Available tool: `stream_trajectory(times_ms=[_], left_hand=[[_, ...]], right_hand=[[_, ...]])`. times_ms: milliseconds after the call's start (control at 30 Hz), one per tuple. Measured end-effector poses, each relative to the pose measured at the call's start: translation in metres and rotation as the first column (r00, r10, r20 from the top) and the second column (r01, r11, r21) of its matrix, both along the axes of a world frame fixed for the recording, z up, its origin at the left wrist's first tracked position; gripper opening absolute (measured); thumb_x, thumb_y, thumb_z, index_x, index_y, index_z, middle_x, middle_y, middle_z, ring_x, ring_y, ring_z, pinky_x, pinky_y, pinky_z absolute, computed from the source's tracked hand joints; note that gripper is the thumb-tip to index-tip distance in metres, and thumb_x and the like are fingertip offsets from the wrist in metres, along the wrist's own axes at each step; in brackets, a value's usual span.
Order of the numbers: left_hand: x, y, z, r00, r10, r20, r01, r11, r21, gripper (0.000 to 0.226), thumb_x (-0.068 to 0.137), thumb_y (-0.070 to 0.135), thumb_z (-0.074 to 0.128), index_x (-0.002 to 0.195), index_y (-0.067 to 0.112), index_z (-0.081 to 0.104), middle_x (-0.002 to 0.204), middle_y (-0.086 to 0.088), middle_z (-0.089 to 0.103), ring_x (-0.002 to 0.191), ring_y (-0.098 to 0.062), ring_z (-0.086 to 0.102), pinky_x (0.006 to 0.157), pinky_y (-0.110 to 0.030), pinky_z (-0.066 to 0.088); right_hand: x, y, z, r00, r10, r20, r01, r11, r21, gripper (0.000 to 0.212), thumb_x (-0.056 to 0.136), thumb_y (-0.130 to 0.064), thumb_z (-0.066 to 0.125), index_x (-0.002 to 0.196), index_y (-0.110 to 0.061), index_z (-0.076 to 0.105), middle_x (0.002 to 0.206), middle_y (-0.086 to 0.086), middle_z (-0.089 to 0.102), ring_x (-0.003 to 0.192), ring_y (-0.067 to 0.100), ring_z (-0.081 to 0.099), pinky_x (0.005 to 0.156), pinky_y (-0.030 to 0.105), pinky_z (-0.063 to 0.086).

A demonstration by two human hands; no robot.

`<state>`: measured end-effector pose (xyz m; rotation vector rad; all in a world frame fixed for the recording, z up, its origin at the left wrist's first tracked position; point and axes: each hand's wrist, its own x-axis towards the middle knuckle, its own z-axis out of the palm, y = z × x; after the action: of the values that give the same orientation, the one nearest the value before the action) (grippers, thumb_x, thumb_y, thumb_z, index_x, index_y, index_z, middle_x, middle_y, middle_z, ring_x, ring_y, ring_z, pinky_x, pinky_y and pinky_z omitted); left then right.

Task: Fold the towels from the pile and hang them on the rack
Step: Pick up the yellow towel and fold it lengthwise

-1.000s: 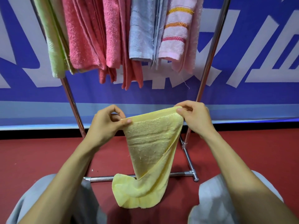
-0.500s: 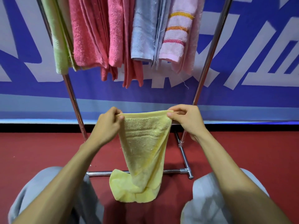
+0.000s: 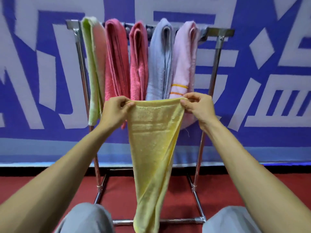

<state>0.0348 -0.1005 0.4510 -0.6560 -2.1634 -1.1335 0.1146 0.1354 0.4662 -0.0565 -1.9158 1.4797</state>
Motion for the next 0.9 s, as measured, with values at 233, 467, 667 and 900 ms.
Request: stream_trajectory(times_ms=[233, 467, 667, 900], left_hand=[[0.004, -0.003, 0.100, 0.985, 0.107, -0.137, -0.115, 0.992, -0.051, 0.023, 0.093, 0.025, 0.058, 0.091, 0.006, 0.070, 0.093, -0.013, 0.071, 0.089, -0.029, 0.063, 0.078, -0.037, 0.051], [0.016, 0.004, 0.139, 0.965, 0.117, -0.233, -0.094, 0.989, 0.110, 0.021, 0.095, 0.026, 0.056, 0.098, 0.008, 0.068, 0.095, -0.013, 0.070, 0.086, -0.029, 0.064, 0.079, -0.045, 0.054], [0.011, 0.014, 0.112, 0.975, 0.119, -0.186, -0.103, 0.990, 0.095, 0.020, 0.092, 0.024, 0.060, 0.093, 0.007, 0.070, 0.095, -0.015, 0.072, 0.089, -0.032, 0.065, 0.077, -0.042, 0.053], [0.000, 0.018, 0.080, 0.993, 0.074, -0.090, -0.050, 0.969, 0.243, 0.020, 0.091, 0.023, 0.060, 0.096, 0.007, 0.072, 0.094, -0.010, 0.072, 0.086, -0.022, 0.063, 0.083, -0.037, 0.050]], right_hand=[[-0.010, -0.006, 0.092, 0.992, -0.125, 0.033, 0.113, 0.965, 0.238, 0.007, 0.065, -0.020, 0.066, 0.059, -0.022, 0.064, 0.064, -0.002, 0.065, 0.071, 0.023, 0.067, 0.072, 0.047, 0.058], [0.006, -0.002, 0.135, 0.961, -0.188, -0.202, 0.228, 0.953, 0.201, 0.007, 0.077, -0.019, 0.067, 0.080, -0.020, 0.074, 0.076, -0.003, 0.071, 0.082, 0.020, 0.069, 0.078, 0.045, 0.058], [-0.002, 0.001, 0.110, 0.936, -0.325, -0.137, 0.352, 0.882, 0.314, 0.008, 0.080, -0.020, 0.065, 0.077, -0.020, 0.073, 0.082, 0.003, 0.072, 0.094, 0.024, 0.064, 0.080, 0.034, 0.052], [-0.012, 0.011, 0.080, 0.977, -0.175, -0.120, 0.207, 0.907, 0.368, 0.004, 0.081, -0.017, 0.068, 0.082, -0.016, 0.071, 0.074, 0.000, 0.069, 0.072, 0.018, 0.066, 0.076, 0.038, 0.057]])
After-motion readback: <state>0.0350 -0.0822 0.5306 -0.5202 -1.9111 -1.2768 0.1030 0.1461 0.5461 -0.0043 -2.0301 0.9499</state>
